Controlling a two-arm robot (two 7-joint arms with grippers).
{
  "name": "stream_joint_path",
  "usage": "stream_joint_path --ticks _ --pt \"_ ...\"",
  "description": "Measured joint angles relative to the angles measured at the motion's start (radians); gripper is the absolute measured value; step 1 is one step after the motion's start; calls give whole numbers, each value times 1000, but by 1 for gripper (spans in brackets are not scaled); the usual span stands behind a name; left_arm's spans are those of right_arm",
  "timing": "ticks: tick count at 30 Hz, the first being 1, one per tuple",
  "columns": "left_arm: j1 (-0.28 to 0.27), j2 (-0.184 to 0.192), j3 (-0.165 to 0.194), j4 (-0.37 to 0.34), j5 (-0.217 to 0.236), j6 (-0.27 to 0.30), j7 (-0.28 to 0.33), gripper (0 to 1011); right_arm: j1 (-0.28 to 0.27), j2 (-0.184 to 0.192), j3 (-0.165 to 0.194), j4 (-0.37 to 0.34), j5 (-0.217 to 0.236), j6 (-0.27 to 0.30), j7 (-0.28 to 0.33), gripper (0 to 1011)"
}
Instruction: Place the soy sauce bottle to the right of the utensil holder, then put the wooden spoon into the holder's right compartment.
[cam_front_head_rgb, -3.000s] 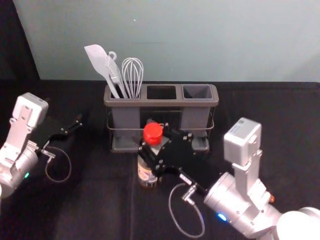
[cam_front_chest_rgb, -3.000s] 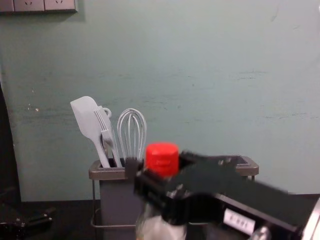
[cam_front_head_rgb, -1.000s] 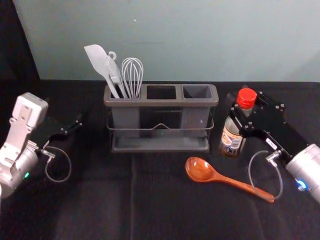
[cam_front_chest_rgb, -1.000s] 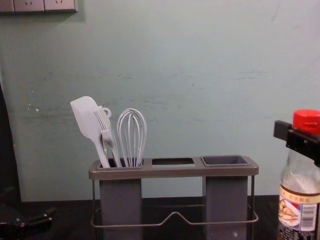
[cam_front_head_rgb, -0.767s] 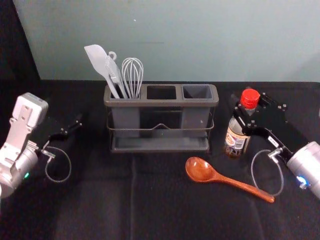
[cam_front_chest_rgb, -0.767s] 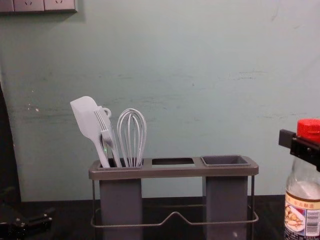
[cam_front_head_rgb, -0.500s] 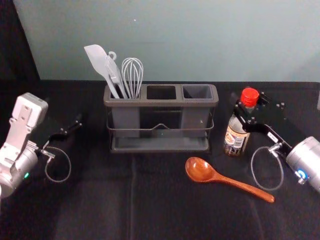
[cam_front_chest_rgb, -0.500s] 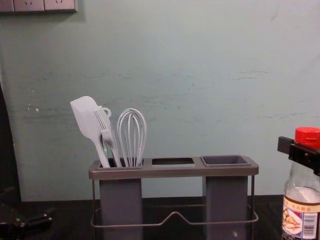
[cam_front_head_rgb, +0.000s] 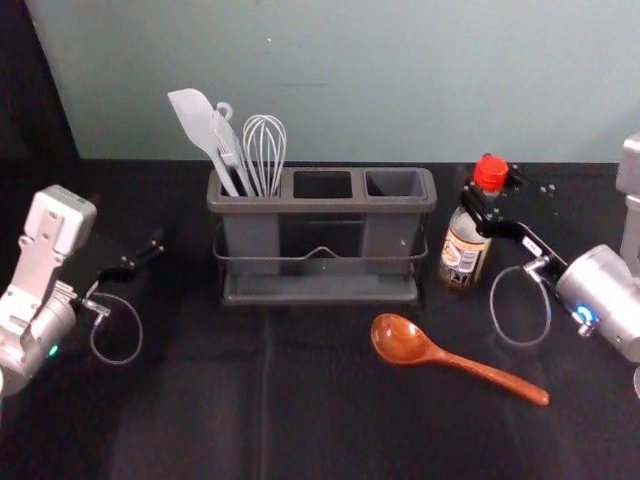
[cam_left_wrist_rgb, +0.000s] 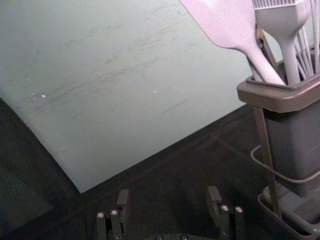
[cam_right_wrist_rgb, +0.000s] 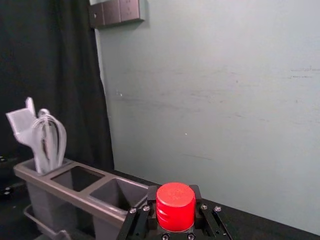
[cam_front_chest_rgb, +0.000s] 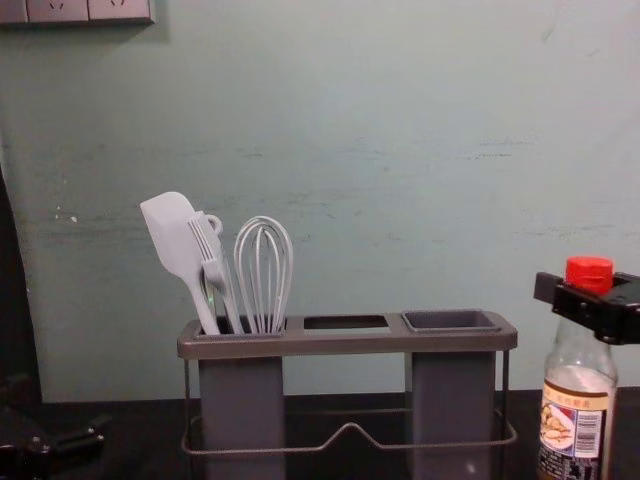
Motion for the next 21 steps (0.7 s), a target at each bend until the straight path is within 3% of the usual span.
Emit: stream_joint_path --ticks 11,21 --pt "0 0 0 0 0 0 0 1000 108 -44 -21 167 21 -17 13 382" --pt "0 0 0 0 0 0 0 1000 146 -59 -39 230 18 -33 15 382"
